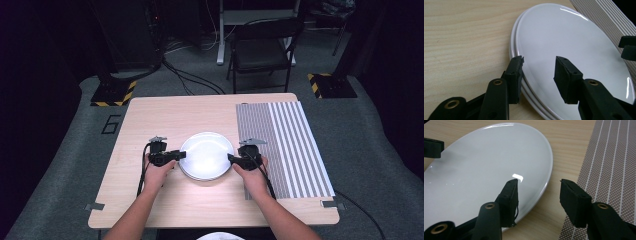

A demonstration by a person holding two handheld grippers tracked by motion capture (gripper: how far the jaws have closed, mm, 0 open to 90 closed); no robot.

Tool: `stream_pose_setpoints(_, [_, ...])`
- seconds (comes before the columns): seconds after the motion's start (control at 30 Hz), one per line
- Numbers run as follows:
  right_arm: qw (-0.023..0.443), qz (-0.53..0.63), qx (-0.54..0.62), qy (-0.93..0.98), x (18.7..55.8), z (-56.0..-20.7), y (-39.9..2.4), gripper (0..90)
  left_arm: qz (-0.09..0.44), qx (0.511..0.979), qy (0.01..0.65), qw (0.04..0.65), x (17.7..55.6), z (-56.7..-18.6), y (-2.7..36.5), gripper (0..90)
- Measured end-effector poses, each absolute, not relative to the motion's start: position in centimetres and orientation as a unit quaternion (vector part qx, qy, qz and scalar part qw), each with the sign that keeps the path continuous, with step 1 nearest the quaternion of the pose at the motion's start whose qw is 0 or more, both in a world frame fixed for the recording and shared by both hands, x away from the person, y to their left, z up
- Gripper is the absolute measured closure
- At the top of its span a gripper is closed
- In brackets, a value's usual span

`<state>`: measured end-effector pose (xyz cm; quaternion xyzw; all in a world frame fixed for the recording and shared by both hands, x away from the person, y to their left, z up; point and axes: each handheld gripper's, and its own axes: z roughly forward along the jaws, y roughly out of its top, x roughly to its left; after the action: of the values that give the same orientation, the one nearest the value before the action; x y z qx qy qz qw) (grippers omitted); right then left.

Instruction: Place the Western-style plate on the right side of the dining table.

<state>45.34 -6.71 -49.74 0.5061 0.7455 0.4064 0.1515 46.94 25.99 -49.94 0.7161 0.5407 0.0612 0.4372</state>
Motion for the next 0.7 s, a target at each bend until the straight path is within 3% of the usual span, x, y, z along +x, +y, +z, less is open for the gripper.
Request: stream_pose_setpoints(0.7, [0.121, 0.401, 0.535, 0.734, 45.9, -51.1, -5.3, 50.6, 0.061, 0.716, 0.541, 0.437, 46.8, -49.9, 25.8, 57.2])
